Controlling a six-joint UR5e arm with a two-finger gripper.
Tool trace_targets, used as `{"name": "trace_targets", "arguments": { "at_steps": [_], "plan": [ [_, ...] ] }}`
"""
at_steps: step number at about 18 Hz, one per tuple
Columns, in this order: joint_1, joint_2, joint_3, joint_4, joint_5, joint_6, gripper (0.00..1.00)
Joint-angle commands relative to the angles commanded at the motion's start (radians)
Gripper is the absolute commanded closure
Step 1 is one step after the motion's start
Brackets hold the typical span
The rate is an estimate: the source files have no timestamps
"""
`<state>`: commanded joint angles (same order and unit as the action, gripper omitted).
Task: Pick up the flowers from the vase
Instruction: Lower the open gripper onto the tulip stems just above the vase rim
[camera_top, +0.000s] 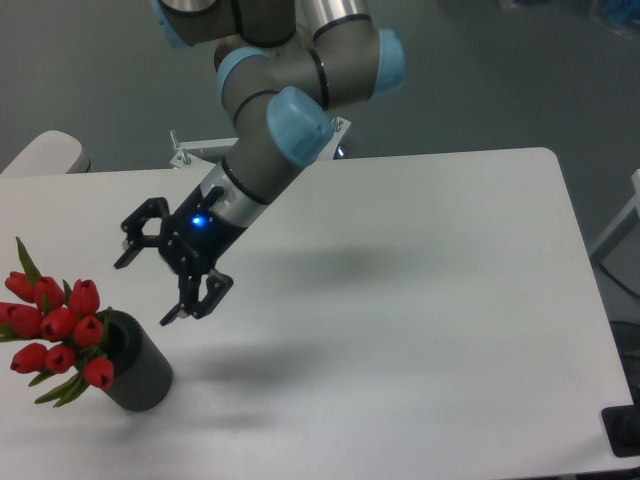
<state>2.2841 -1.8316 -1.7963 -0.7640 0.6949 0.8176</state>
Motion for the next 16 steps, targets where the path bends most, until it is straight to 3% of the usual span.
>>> {"name": "trace_targets", "arguments": {
  "at_steps": [8, 16],
  "plan": [
    [-0.023, -0.023, 0.005, 0.006, 0.006, 0.011, 0.00],
    [-0.058, -0.075, 0.021, 0.097, 0.008, 0.012, 0.00]
  ]
}}
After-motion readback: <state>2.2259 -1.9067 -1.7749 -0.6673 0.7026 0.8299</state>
